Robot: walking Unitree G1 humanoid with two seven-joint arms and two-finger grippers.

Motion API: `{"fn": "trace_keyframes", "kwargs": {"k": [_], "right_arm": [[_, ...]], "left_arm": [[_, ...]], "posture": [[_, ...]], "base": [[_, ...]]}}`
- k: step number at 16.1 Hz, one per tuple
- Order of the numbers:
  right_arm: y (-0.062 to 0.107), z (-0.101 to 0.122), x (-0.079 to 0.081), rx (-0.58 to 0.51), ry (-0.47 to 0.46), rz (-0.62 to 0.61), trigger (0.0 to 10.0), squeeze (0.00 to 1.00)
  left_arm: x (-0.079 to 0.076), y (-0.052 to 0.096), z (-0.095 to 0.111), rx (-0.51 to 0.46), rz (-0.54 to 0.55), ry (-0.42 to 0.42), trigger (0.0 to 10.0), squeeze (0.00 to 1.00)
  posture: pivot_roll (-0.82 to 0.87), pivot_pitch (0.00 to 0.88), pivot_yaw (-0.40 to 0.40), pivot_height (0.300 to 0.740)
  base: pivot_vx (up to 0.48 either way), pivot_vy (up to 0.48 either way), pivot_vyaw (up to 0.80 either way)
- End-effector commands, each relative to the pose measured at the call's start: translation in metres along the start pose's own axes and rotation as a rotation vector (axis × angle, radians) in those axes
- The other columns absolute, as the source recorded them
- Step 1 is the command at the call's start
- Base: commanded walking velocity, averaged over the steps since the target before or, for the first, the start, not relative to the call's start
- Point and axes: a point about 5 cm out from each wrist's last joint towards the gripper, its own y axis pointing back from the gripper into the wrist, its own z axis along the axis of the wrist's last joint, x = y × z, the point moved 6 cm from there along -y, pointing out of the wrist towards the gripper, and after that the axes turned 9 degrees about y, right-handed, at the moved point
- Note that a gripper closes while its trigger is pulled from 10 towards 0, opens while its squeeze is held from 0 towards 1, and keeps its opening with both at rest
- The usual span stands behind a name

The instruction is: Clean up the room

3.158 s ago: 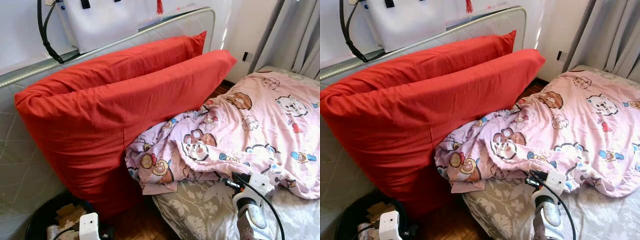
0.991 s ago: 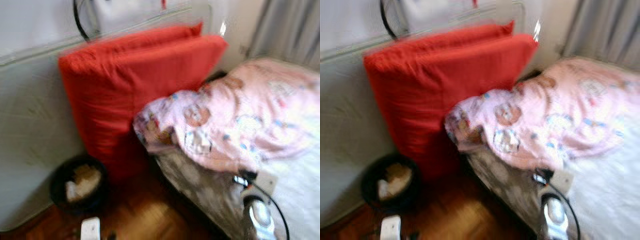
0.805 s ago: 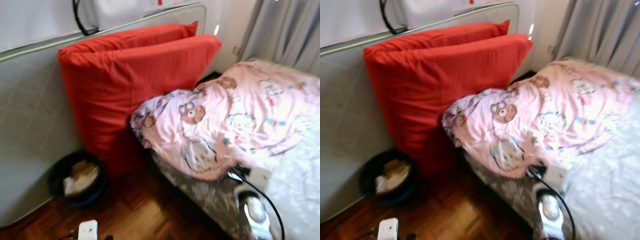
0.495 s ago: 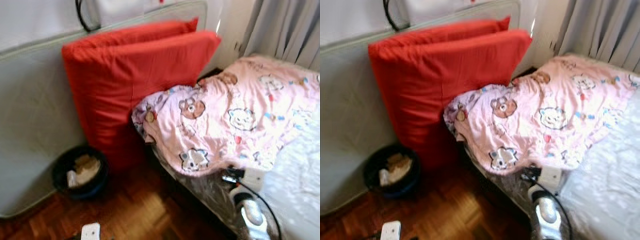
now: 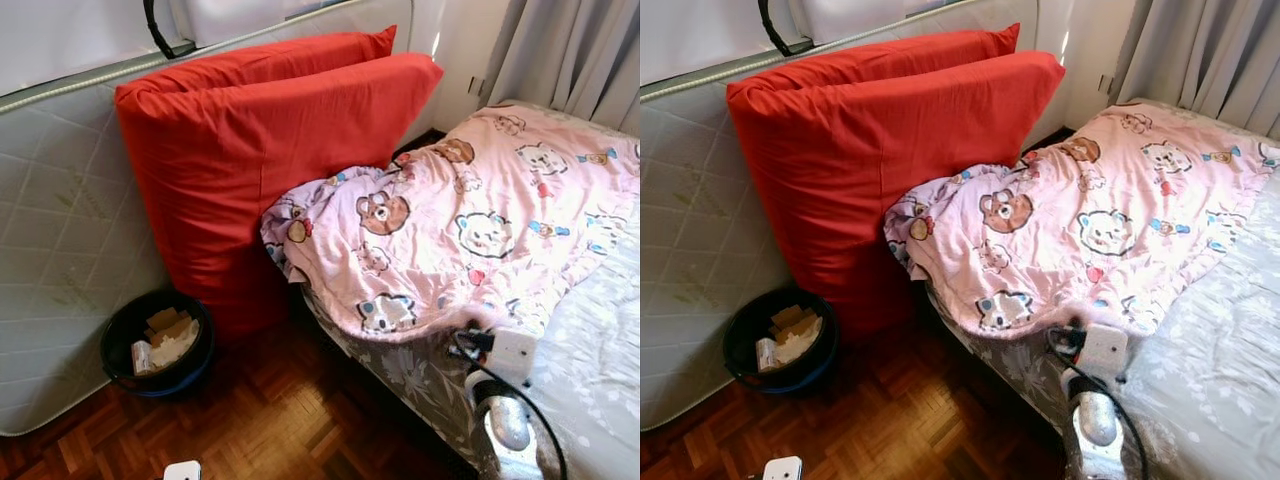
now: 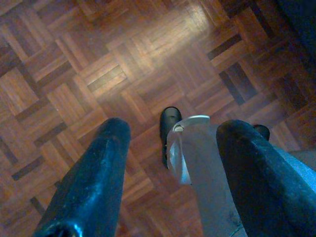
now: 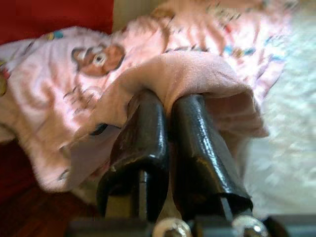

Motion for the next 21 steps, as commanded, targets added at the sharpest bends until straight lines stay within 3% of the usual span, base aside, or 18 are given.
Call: {"fn": "trace_keyframes", "kwargs": {"k": [1,5,9,11,12,17,21], "right_arm": [[-0.001,0.01,-0.001,-0.049,0.022,-0.006,10.0,0.0],[0.007,-0.002,0.007,-0.007,0.037,0.017,10.0,0.0],[0.019,-0.041,0.009,0.178,0.004,0.02,10.0,0.0],[0.031,-0.071,0.015,0.332,-0.034,0.052,10.0,0.0],[0.037,-0.082,0.015,0.38,-0.004,0.059,10.0,0.0],[0.063,-0.12,0.015,0.587,-0.02,0.104,10.0,0.0],[0.079,-0.137,0.012,0.676,-0.031,0.119,10.0,0.0]], "left_arm": [[0.006,0.002,-0.009,0.033,0.01,-0.014,10.0,0.0],[0.014,0.003,-0.008,0.048,0.022,-0.025,10.0,0.0],[0.017,0.004,-0.01,0.061,0.024,-0.036,10.0,0.0],[0.015,0.004,-0.011,0.065,0.02,-0.048,10.0,0.0],[0.014,0.004,-0.012,0.068,0.019,-0.05,10.0,0.0],[0.012,0.003,-0.013,0.073,0.018,-0.059,10.0,0.0],[0.012,0.003,-0.013,0.072,0.018,-0.063,10.0,0.0]], "posture": [[-0.02,0.055,0.021,0.74],[-0.02,0.055,0.019,0.74],[-0.02,0.055,0.018,0.74],[-0.02,0.055,0.017,0.74],[-0.02,0.056,0.017,0.74],[-0.02,0.057,0.017,0.74],[-0.02,0.055,0.02,0.74]], "base": [[0.0,0.0,0.0],[0.0,0.0,0.0],[0.0,0.0,0.0],[0.0,0.0,0.0],[0.0,0.0,0.0],[0.0,0.0,0.0],[0.0,0.0,0.0]]}}
